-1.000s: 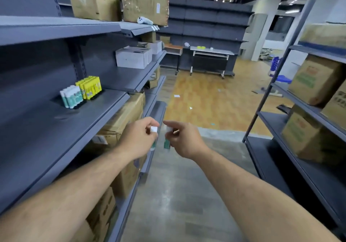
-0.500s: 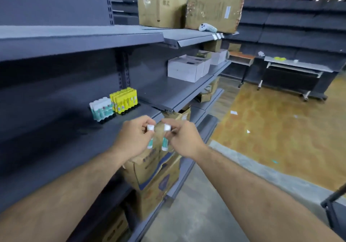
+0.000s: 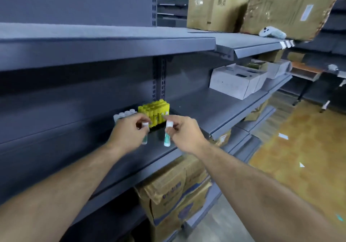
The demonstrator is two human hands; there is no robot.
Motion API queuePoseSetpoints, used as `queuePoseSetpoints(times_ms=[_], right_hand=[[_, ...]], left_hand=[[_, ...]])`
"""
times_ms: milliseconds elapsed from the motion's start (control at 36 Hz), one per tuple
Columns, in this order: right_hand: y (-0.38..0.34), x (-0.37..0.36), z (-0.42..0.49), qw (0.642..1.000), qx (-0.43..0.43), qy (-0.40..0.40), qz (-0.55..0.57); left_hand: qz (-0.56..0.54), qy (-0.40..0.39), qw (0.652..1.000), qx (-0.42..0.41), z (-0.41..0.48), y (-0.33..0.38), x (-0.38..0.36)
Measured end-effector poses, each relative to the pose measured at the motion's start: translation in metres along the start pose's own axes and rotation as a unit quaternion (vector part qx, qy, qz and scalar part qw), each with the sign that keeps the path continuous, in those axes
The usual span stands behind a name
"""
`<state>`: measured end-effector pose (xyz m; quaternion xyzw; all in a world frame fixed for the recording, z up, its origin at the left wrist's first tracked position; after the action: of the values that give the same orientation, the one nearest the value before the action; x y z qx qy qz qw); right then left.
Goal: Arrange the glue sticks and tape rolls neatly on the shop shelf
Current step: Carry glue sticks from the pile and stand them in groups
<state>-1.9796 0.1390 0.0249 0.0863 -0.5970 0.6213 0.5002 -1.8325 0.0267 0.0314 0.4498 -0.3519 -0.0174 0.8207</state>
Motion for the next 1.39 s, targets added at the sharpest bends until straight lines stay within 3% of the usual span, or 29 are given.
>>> queuePoseSetpoints(times_ms=[167,444,778,1167,1389], right_hand=[[0.003,-0.026,0.036,0.998,0.033,-0.051,0.016],[0.005,-0.049,0.082,0.984,0.047,-0.143,0.096],[0.002,-0.066,0.105,0.976,0.069,-0.166,0.126],[-0.007,-0.084,0.111,0.974,0.093,-0.173,0.115],[-0.023,-0.087,0.114,0.977,0.129,-0.156,0.072]], left_hand=[[0.027,0.066,0.995,0.072,0.016,-0.042,0.019],[0.139,0.176,0.970,0.091,0.019,-0.063,0.054],[0.144,0.193,0.959,0.150,0.012,-0.081,0.046],[0.151,0.169,0.965,0.130,0.019,-0.083,0.034],[0.272,0.149,0.951,-0.001,0.020,-0.067,0.026]])
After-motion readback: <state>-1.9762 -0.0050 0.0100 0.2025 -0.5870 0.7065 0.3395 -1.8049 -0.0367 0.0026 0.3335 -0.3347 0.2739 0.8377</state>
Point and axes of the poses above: each hand's wrist, its own z-axis towards the middle knuckle, its own x-axis out of the back of the hand, y = z × x, the point moved 10 cm from there along z, towards the middle knuckle, and after that the axes turned 6 degrees about -z, right-handed, at the moved point
